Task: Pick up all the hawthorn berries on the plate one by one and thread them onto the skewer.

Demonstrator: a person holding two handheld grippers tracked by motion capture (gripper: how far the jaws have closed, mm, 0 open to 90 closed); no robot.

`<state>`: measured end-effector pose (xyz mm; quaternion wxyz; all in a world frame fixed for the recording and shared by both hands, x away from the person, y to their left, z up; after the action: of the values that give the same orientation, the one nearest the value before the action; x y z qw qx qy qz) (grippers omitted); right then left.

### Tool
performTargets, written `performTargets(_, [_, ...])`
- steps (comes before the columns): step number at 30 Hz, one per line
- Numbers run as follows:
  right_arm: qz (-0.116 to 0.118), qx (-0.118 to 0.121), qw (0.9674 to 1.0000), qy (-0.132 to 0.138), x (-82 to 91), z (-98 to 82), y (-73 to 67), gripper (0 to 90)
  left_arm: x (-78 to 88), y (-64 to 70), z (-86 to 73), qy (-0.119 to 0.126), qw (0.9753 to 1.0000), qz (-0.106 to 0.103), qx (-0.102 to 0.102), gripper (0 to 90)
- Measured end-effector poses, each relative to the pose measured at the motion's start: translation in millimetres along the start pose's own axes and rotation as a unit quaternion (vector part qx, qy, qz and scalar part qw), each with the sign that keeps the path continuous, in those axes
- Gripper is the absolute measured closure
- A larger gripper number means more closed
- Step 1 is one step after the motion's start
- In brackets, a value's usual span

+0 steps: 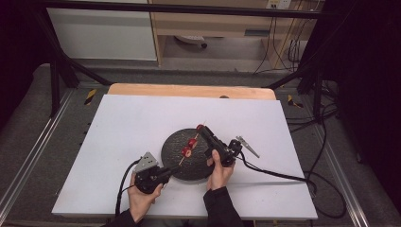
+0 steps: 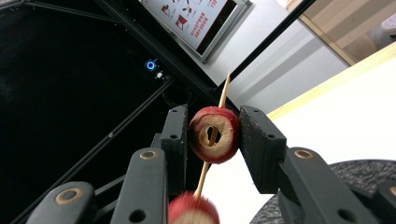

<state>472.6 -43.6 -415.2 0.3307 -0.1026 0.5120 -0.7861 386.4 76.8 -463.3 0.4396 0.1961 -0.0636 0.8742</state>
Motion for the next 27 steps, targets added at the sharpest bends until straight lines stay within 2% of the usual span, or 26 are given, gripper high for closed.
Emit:
performTargets(5, [-0.002, 0.006, 1.0000, -0.007, 2.1, -5.7, 1.3, 63.9, -6.4, -0.5, 3.5, -0.001, 1.0000, -0.002, 0.003, 88.7])
performTargets(13, [-0.008, 0.010, 0.9998, -0.017, 2.6, -7.8, 2.1, 63.1, -4.7, -3.4, -0.2, -0.002, 1.0000, -0.003, 0.003, 88.7])
performTargets(19, [-0.017, 0.037, 0.9987, -0.031, 4.1, -2.9, -0.6, 51.5, 0.6, -5.8, -0.9, 0.000, 1.0000, -0.004, 0.003, 88.7])
performTargets(23, [-0.034, 0.070, 0.9957, -0.051, 6.3, 2.7, -1.5, 41.5, 2.3, -8.3, -5.5, -0.008, 0.9999, -0.006, 0.003, 88.6])
performTargets(26, [-0.050, 0.103, 0.9905, -0.076, 9.0, 4.9, 1.2, 30.6, 2.5, -9.2, -9.4, -0.018, 0.9998, -0.009, 0.000, 88.6])
performTargets(27, [-0.057, 0.118, 0.9872, -0.092, 10.2, 4.5, 3.4, 27.0, 2.3, -9.4, -10.6, -0.021, 0.9997, -0.009, -0.001, 88.6])
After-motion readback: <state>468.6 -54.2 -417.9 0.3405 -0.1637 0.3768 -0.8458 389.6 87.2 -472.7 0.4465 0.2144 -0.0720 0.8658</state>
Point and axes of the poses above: each handheld gripper's, and its own axes: x roughly backward along the jaws, z roughly out of its top, y roughly to its right, the point moved 10 cm from there along -x, roughly forward along the jaws, and after that the axes turned 13 degrees about -x, right-handed, at the moved point
